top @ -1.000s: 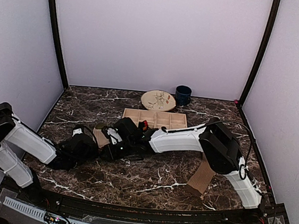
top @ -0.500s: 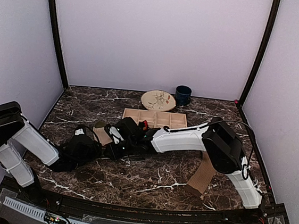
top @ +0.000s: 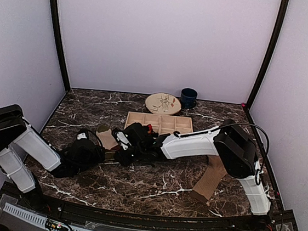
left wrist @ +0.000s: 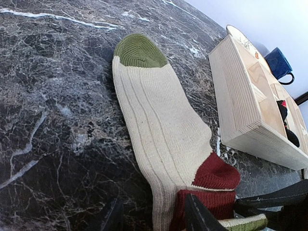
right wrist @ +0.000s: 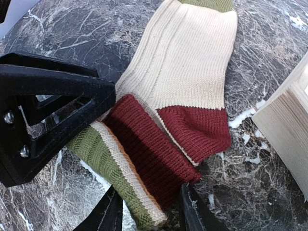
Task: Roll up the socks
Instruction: Roll the sock at the center of the board.
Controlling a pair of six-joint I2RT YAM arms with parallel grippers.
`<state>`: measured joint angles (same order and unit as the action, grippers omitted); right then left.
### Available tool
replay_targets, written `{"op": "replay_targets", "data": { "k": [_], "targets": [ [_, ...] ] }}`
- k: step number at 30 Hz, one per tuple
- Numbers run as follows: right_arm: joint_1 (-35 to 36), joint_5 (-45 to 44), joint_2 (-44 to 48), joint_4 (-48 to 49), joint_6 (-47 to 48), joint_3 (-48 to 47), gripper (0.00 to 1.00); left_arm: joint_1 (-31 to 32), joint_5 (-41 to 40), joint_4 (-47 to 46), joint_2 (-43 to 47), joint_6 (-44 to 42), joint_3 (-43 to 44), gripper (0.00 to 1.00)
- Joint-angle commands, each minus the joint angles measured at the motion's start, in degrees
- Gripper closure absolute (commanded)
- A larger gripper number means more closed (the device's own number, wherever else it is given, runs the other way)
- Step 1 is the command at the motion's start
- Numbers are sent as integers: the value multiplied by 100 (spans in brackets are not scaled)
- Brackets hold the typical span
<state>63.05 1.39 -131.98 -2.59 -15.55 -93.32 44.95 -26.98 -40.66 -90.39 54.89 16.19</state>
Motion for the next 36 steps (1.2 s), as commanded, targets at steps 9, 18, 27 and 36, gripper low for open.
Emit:
{"op": "replay_targets", "data": {
  "k": [9, 18, 27, 36],
  "targets": [
    [-20, 251, -177, 88, 445, -253, 70, 40, 926, 2182, 273, 98, -268, 53],
    [-46, 882, -494, -159, 372, -543, 93, 40, 803, 2323, 307, 65, -200, 52],
    [-99, 1829, -439, -258, -1151, -634, 100, 49, 352, 3298, 2268, -326, -318, 24],
    [-227, 2635, -390, -90, -2299, -537, 100, 853, -106, 2857, 2970, -1344, -583, 9]
  ]
}}
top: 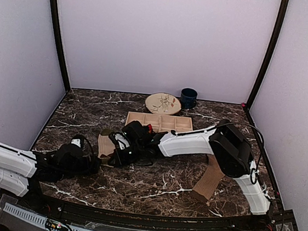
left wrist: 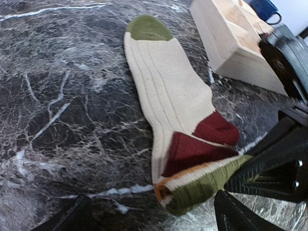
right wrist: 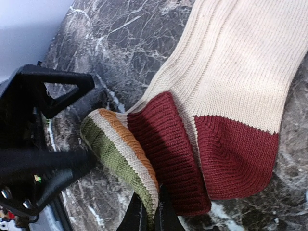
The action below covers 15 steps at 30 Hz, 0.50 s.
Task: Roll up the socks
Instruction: Roll the sock at the center of the board.
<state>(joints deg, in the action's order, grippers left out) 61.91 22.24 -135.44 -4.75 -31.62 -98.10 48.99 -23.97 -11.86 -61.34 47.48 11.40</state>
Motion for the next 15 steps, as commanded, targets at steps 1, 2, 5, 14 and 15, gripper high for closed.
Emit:
{"op": "replay_targets", "data": {
  "k": [1, 2, 5, 14, 15],
  "targets": [
    [-132, 616, -40, 135, -772, -44, 100, 601, -558, -80, 55, -714, -99, 9],
    [-149, 655, -36, 122, -828, -42, 100, 720, -682, -141, 46, -822, -109, 9],
    [-207, 823, -55, 63, -926, -34, 100, 927, -961, -294, 124, -1010, -220, 11],
    [-310, 1242, -91, -139, -1064, -20, 100, 1174, -1297, -804, 314, -1399, -467, 25],
    [-318, 1257, -84, -169, -1054, -16, 100, 1278, -1440, -809, 171, -1449, -394, 25]
  ]
}}
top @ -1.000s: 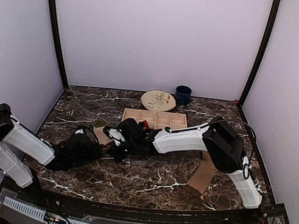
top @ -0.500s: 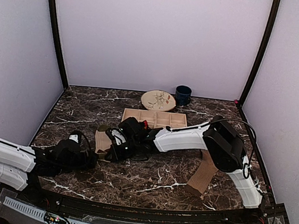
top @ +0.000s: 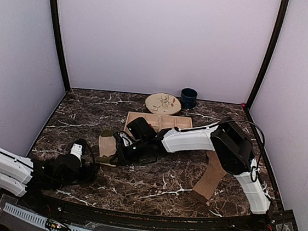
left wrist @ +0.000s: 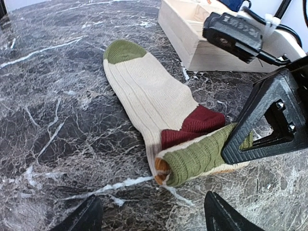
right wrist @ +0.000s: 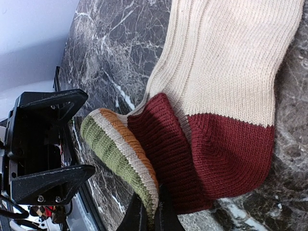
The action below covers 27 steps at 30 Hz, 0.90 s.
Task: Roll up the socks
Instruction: Roll the sock at the center of the board.
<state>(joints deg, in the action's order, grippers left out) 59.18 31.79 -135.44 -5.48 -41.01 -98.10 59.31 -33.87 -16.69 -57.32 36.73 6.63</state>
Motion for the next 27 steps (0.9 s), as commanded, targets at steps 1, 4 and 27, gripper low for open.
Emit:
{"op": "replay_targets", "data": {
  "k": [1, 4, 27],
  "targets": [
    [-46, 304, -73, -124, -101, -11, 100, 377, -656, -330, -393, -415, 164, 25],
    [-55, 300, -16, -162, -87, 33, 100, 811, -1411, -300, -922, -575, 409, 24],
    [-161, 435, 74, -665, 190, 33, 100, 1515, -1881, -1694, -2349, -2744, 646, 17]
  ]
}}
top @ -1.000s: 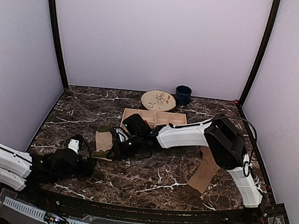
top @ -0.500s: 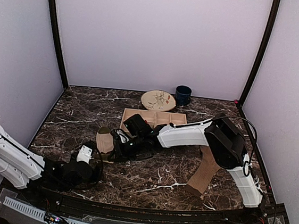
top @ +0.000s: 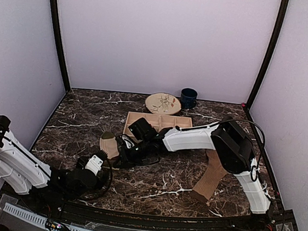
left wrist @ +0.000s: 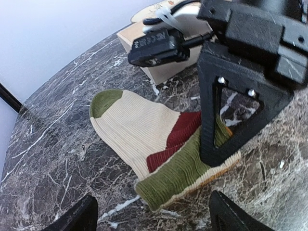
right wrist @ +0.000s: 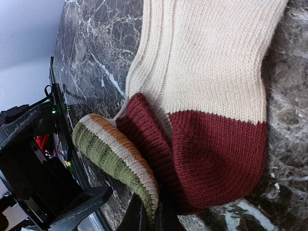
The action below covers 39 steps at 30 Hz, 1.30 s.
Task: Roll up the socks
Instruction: Roll the sock at the center of the board.
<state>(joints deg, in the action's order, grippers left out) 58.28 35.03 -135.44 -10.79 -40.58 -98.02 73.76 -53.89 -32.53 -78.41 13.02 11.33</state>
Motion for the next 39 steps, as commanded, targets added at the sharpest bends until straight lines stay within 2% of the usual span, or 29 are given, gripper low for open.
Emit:
{"op": "replay_targets", "data": {
  "k": [1, 9, 22, 39],
  "targets": [
    [-71, 130, 70, -184, 177, 13, 100, 83, 116, -177, -320, -436, 186, 17],
    [-98, 191, 105, -313, 291, 28, 100, 174, 69, -600, -720, -854, 268, 15],
    [-98, 256, 190, -422, 405, 120, 100, 174, -203, -369, -1615, -900, 717, 15],
    [-184, 374, 421, -842, 693, 200, 100, 53, 267, -56, -1793, -698, 839, 17]
  ]
}}
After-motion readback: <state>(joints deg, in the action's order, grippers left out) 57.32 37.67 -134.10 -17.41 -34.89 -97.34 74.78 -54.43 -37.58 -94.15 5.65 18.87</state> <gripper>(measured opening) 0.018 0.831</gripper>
